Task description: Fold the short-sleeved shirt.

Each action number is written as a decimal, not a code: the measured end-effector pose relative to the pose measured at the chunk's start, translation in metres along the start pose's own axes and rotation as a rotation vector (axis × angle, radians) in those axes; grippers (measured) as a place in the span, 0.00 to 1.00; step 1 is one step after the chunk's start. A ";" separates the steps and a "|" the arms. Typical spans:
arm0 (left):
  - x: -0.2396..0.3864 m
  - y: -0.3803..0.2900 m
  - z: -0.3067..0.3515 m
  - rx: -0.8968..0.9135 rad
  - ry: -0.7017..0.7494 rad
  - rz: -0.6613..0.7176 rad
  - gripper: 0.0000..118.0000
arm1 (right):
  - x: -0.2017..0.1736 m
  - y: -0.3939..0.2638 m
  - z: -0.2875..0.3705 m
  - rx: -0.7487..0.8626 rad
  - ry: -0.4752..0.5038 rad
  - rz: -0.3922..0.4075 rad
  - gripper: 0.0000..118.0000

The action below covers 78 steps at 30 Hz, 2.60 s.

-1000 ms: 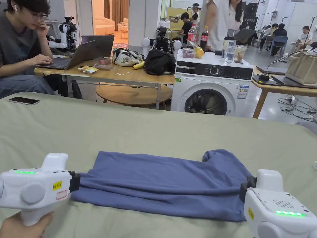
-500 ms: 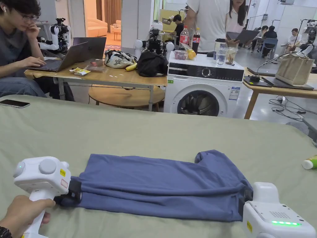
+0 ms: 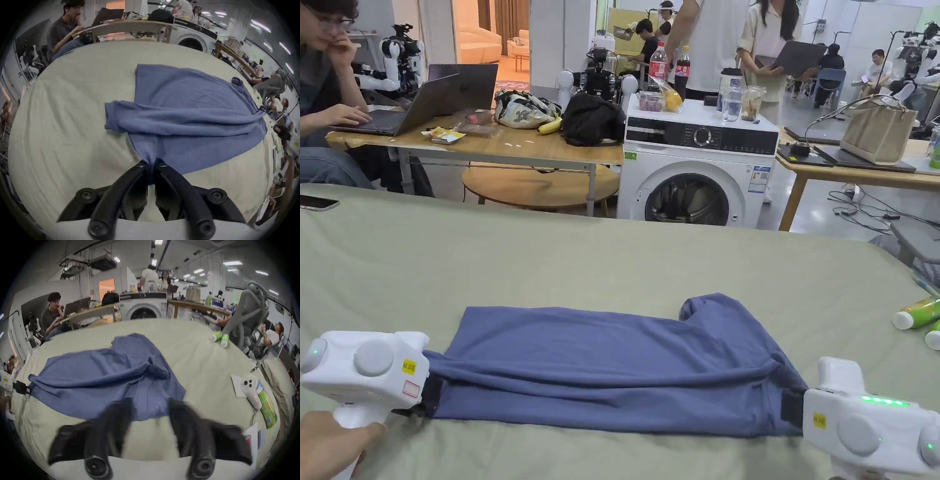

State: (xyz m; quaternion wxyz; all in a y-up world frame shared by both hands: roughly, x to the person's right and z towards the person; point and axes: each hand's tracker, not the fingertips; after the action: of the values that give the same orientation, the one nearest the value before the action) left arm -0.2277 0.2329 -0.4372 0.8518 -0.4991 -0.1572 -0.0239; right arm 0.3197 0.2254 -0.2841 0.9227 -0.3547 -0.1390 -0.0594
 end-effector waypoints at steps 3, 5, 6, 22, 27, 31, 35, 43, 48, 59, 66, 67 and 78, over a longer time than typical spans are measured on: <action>0.001 -0.005 0.012 0.040 -0.007 -0.003 0.00 | 0.009 0.009 -0.026 -0.082 0.016 0.028 0.58; 0.003 -0.007 0.018 0.062 -0.006 -0.014 0.00 | 0.012 0.010 -0.042 -0.123 -0.002 0.047 0.58; 0.002 -0.009 0.019 0.069 -0.008 -0.009 0.00 | 0.013 0.009 -0.051 -0.159 -0.008 0.062 0.57; -0.001 -0.017 0.051 0.176 -0.039 0.021 0.00 | -0.004 0.003 -0.010 -0.104 0.068 0.089 0.02; -0.009 -0.023 0.095 0.235 -0.041 0.027 0.00 | -0.002 0.017 0.039 -0.060 0.046 0.098 0.02; -0.021 -0.044 0.118 0.229 -0.069 0.041 0.00 | 0.007 0.006 0.072 -0.075 0.066 0.068 0.02; -0.028 -0.076 0.123 0.179 -0.079 0.048 0.00 | 0.004 -0.028 0.089 -0.110 0.066 0.104 0.02; -0.037 -0.147 0.092 0.072 -0.077 0.114 0.00 | -0.005 -0.103 0.087 -0.219 0.032 0.144 0.02; -0.034 -0.167 0.066 0.033 -0.048 0.112 0.00 | -0.009 -0.121 0.074 -0.241 0.018 0.130 0.02; -0.010 -0.147 0.077 0.068 0.055 0.035 0.35 | -0.030 -0.109 0.084 -0.182 -0.137 0.162 0.47; 0.026 -0.138 0.109 0.376 0.108 -0.040 0.35 | -0.053 -0.076 0.121 0.125 -0.133 0.086 0.44; 0.031 -0.138 0.112 0.425 0.110 -0.041 0.35 | -0.058 -0.073 0.128 0.191 -0.104 0.070 0.42; 0.039 -0.117 0.099 0.585 0.087 0.000 0.00 | -0.098 -0.053 0.119 0.386 -0.022 0.030 0.00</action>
State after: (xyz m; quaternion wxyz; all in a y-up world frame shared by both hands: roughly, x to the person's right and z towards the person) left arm -0.2377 0.2642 -0.2826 0.9654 -0.2310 -0.1210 0.0010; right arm 0.1899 0.2670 -0.1950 0.9728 -0.1737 -0.1526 -0.0139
